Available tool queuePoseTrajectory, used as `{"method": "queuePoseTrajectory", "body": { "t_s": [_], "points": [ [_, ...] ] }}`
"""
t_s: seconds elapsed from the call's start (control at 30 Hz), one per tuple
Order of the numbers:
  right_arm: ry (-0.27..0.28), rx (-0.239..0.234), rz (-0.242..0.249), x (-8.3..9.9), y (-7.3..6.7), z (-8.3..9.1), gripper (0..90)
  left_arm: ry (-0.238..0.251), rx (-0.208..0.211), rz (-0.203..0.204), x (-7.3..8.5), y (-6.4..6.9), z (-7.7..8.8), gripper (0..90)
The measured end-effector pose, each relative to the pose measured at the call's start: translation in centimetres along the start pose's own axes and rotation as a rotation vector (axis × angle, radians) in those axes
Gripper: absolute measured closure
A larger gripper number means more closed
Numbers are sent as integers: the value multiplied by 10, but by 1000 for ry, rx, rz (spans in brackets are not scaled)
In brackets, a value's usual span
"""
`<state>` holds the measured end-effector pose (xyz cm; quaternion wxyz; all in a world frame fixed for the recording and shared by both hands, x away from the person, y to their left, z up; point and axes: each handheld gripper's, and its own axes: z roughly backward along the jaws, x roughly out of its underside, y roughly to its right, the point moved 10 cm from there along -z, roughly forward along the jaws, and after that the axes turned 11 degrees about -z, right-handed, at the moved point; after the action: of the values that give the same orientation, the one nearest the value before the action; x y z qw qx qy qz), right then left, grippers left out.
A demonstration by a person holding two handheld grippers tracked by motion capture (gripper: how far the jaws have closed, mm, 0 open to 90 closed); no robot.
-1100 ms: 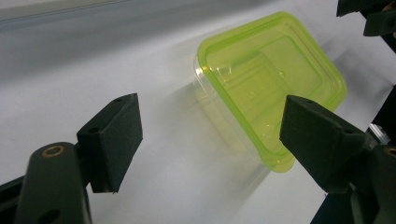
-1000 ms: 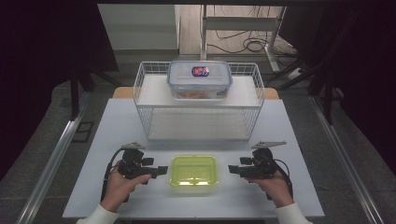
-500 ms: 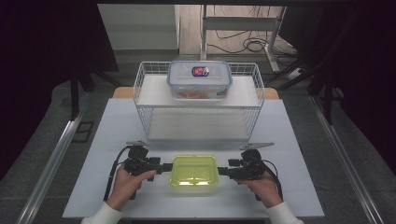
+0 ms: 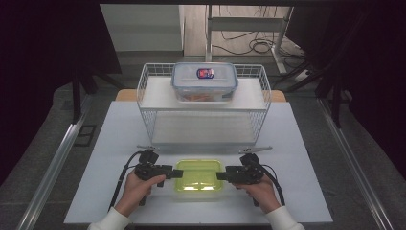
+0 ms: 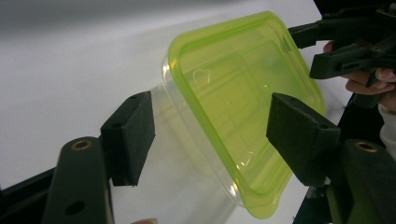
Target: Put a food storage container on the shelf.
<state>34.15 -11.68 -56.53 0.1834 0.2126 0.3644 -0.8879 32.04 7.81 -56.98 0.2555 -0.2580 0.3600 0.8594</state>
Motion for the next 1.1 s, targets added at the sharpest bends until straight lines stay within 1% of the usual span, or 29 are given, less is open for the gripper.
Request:
{"method": "queuePoseTrajectory", "body": {
  "t_s": [0.07,0.13,0.23,0.3,0.4,0.43,0.5,0.57,0.6,0.63,0.67,0.77,0.8,0.83,0.9,1.0,1.1],
  "points": [
    [-11,-17,-8,1,-2,-3,402,-7,8,1,1,1,-2,349],
    [-16,-22,-10,2,-2,-5,416,-11,13,-3,2,2,-4,366],
    [-24,-33,-21,4,-3,-7,455,-17,28,5,3,3,-6,400],
    [-28,-41,-25,5,-4,-8,481,-22,33,3,3,4,-8,423],
    [-35,-58,-31,6,-5,-10,504,-30,39,2,5,4,-10,432],
    [-35,-59,-35,6,-5,-10,507,-33,41,2,6,5,-11,450],
    [-32,-57,-37,6,-5,-10,523,-38,27,-2,7,4,-12,472],
    [-32,-57,-42,7,-5,-9,540,-28,32,8,8,4,-12,493],
    [-32,-57,-43,7,-5,-8,570,-23,36,13,8,4,-12,501],
    [-31,-44,-36,7,-4,-7,609,-19,38,13,8,4,-11,519],
    [-31,-37,-33,8,-4,-7,617,-9,33,7,8,4,-10,531],
    [-29,-44,-34,11,-4,-5,642,3,17,-13,9,5,-6,589],
    [-26,-48,-36,11,-4,-4,650,9,-2,-23,10,4,-5,632],
    [-23,-51,-42,11,-5,-3,657,13,2,-28,10,5,-4,677],
    [-17,-52,-44,12,-5,-2,668,12,-7,-39,11,7,-3,683],
    [-5,-53,-48,13,-7,0,688,26,-21,-55,12,11,0,701],
    [4,-64,-62,15,-8,3,705,45,-27,-53,13,14,1,715]
  ]
}}
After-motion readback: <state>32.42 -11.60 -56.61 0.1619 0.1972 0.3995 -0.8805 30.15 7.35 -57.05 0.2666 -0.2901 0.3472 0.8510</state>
